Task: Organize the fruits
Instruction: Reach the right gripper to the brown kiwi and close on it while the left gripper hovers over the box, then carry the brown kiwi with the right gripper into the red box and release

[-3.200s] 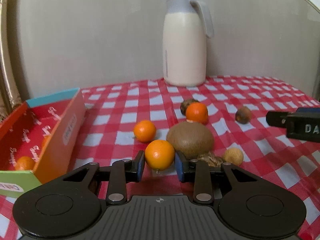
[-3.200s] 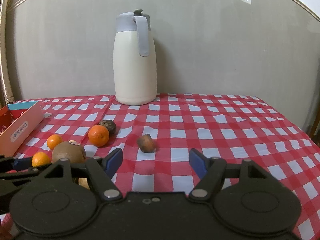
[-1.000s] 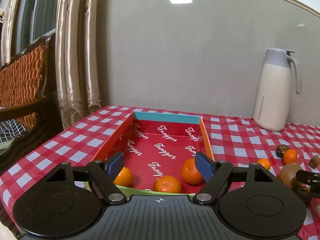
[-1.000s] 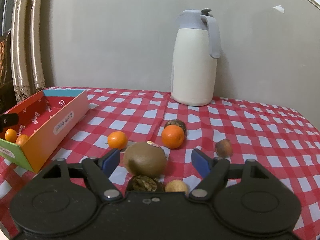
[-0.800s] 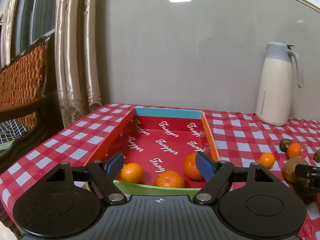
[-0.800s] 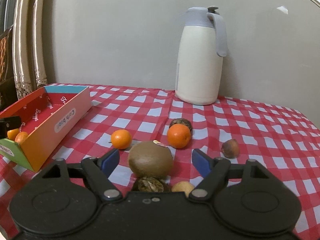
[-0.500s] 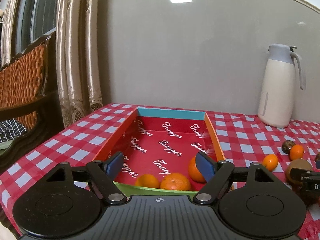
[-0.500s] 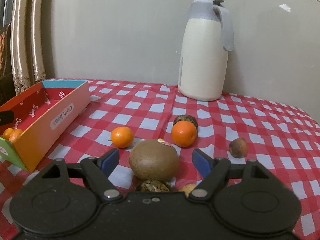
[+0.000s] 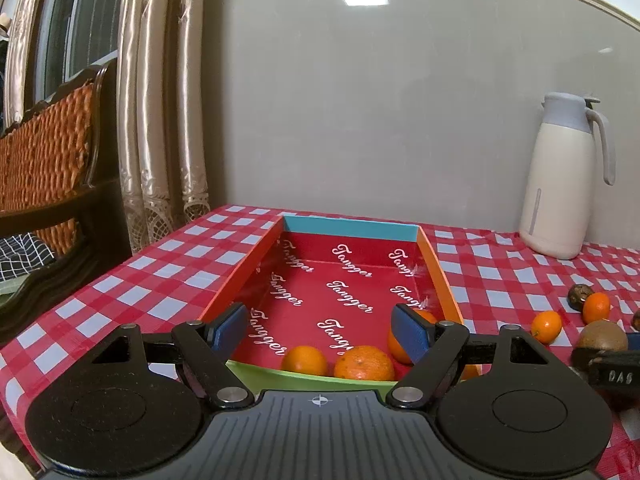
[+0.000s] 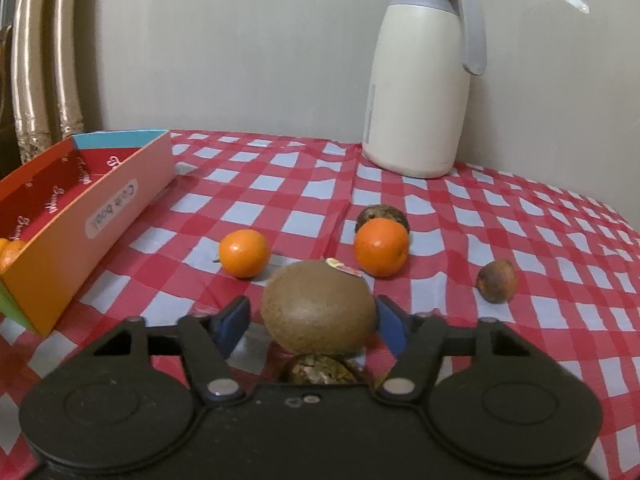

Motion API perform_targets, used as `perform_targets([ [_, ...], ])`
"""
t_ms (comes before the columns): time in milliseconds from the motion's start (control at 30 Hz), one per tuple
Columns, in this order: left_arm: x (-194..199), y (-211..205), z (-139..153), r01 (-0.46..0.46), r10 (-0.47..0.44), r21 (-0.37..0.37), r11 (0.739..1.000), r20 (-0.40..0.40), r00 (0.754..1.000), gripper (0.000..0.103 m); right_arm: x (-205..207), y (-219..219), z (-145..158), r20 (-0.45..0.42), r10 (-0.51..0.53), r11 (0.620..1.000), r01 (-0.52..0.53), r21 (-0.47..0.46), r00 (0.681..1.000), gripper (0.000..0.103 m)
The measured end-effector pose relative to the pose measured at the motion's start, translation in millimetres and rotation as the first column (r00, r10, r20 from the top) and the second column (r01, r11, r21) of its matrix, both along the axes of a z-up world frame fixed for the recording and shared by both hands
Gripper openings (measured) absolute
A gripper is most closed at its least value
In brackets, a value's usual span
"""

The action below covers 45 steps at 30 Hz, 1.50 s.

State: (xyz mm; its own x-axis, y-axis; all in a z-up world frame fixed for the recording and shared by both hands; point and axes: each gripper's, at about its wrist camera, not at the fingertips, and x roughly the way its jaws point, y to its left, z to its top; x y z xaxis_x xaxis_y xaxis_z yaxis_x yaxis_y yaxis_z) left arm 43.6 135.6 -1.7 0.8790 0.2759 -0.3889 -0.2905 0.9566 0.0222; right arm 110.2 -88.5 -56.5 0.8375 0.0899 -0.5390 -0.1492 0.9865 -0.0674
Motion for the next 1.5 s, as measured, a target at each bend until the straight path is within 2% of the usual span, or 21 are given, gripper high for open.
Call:
perform_targets([
  [67,-0.9,1.5,0.4,-0.003,0.003,-0.002,1.000,0.001,1.000,0.079,1.3,-4.0,1.6,-0.010,0.002,1.000,-0.002,0.026,1.000,0.059],
  [233,-3.2,6.1,0.6,-0.012,0.012,-0.008,1.000,0.003,1.000,0.079,-0.6,-2.4,1.3,-0.009,-0.002,1.000,0.002,0.015,1.000,0.058],
  [600,-11.4,21.5,1.8,-0.036,0.036,-0.010,0.999,0.009,0.999,0.079,-8.2,12.4,18.5,0.055,0.020,0.999,-0.021,0.028,0.998,0.058],
  [1133,-36.5,77.4,3.8,-0.133,0.134,-0.018,0.991,0.020,0.991,0.079,-17.8,84.5,36.3,0.114,0.145,0.987,-0.152,0.057,0.983,0.058],
  [1500,-53.8,115.1,3.9,-0.193,0.193,-0.014,0.981,0.017,0.981,0.079,-25.0,139.2,41.1,0.150,0.242,0.965,-0.254,0.068,0.959,0.058],
])
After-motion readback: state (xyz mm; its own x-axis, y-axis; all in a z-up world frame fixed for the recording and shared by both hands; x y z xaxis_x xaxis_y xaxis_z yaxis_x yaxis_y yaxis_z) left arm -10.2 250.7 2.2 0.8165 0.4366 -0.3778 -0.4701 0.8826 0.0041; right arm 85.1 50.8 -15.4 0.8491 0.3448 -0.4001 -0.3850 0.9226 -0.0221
